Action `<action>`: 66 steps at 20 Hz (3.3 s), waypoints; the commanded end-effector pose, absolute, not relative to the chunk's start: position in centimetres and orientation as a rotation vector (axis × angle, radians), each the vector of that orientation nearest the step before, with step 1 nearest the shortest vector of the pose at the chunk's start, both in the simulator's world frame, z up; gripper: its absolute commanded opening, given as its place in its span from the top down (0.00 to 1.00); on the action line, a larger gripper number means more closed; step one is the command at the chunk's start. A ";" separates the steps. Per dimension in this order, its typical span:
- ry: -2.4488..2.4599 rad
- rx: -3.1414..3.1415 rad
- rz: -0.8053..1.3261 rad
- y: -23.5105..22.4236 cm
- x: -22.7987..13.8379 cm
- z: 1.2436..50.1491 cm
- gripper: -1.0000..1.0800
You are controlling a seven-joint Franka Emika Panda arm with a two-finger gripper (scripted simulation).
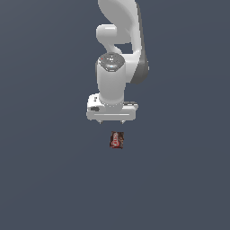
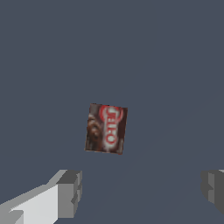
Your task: Pick up the object and move it to a goal position.
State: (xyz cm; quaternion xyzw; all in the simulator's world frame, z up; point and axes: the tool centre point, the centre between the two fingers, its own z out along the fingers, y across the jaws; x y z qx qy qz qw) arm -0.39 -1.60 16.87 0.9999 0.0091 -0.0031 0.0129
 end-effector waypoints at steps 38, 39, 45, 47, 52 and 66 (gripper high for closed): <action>-0.181 3.136 -0.002 1.1 0.8 4.5 0.04; -0.182 3.136 -0.001 1.1 0.8 4.0 0.04; -0.184 3.136 0.000 1.1 0.9 1.8 0.04; -0.184 3.136 0.000 1.1 0.9 1.6 0.04; -0.184 3.136 0.000 1.1 0.9 1.6 1.00; -0.184 3.136 0.002 1.9 0.6 2.9 1.00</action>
